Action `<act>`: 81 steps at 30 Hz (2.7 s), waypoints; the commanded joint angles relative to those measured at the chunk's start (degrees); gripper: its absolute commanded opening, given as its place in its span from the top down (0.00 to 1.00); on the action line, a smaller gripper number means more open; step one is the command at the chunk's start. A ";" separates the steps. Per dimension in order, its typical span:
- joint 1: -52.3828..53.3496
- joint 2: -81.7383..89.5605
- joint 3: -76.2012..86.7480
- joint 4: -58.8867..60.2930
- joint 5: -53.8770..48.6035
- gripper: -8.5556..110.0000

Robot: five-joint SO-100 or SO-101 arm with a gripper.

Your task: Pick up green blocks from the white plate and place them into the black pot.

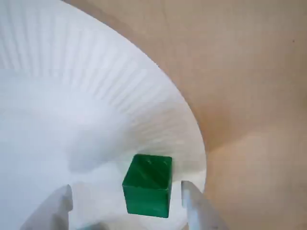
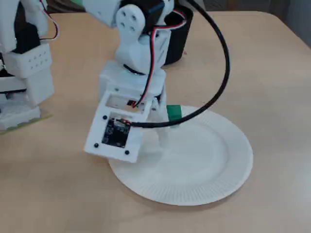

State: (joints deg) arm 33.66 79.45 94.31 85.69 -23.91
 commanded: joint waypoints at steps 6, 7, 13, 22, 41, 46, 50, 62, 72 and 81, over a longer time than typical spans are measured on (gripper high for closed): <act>-0.09 -2.99 -0.88 -2.55 1.85 0.91; -0.09 -3.60 -0.97 -3.25 2.11 0.95; -1.14 -3.34 -1.05 -4.39 1.76 0.95; -10.37 19.16 -1.67 -19.07 9.49 0.95; -67.24 37.79 16.79 -54.23 27.77 0.95; -69.08 39.55 29.44 -63.28 27.86 0.95; -70.58 38.85 32.70 -65.92 27.77 0.95; -71.54 39.29 31.20 -60.82 24.70 0.61; -53.09 40.43 14.94 -37.09 26.98 0.95; -25.05 35.07 6.06 -15.64 15.73 0.95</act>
State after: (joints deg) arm 2.55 115.93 103.80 67.15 -3.69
